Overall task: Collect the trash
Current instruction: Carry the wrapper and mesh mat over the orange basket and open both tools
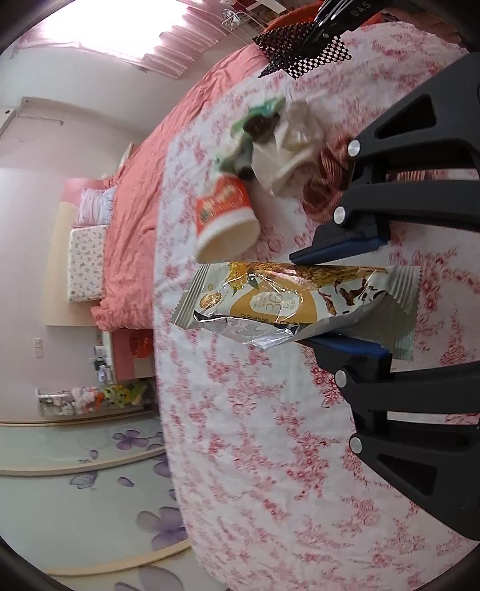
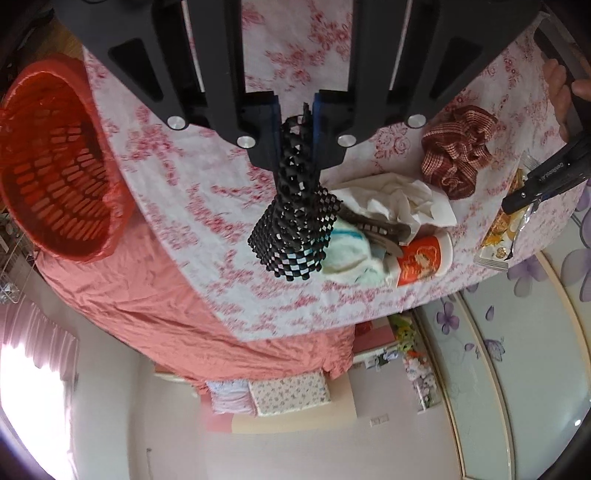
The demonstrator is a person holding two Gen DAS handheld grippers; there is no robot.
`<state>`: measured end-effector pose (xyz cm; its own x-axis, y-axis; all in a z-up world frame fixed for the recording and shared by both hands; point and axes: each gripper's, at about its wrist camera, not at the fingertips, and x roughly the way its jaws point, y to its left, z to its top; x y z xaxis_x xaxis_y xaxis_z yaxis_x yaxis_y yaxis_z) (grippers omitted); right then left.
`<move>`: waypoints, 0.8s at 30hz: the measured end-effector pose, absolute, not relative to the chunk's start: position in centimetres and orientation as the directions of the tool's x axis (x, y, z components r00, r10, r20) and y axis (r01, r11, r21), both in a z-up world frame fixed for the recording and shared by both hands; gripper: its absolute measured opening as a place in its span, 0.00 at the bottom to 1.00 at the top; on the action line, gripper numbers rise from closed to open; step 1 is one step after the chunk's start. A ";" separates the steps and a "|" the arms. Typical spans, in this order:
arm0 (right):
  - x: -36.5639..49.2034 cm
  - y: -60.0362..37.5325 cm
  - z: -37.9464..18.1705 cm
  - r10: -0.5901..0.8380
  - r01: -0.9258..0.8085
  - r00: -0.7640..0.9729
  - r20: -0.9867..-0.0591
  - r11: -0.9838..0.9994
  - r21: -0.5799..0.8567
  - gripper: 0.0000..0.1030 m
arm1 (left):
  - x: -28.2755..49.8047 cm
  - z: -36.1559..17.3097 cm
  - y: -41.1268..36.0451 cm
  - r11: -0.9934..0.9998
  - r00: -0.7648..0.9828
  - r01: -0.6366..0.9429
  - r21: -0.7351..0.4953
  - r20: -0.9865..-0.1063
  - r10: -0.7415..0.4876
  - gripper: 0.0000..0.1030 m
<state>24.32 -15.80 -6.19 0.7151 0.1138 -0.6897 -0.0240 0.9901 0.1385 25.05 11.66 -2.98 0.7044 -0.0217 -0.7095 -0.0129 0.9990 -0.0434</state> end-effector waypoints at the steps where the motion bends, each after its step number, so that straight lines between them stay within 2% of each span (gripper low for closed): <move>1: 23.9 -16.1 -5.7 0.106 -0.018 0.727 -0.679 0.991 0.135 0.13 | 24.9 -2.7 11.4 0.999 0.709 -0.008 -0.046 -0.705 -0.026 0.36; 10: 20.2 -19.4 -2.3 0.086 0.004 0.806 -0.585 0.989 0.151 0.13 | 22.6 0.9 6.7 0.992 0.752 0.104 -0.071 -0.647 -0.125 0.36; 24: 15.9 -26.5 0.1 -0.039 0.137 0.874 -0.485 0.976 0.169 0.13 | 21.2 2.1 -3.8 0.926 0.714 0.362 -0.107 -0.607 -0.349 0.36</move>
<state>15.85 -26.52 0.06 0.8736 -0.0391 -0.4851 0.1374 0.9760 0.1687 21.18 -3.78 2.05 0.7142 -0.3488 -0.6069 0.3616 0.9262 -0.1068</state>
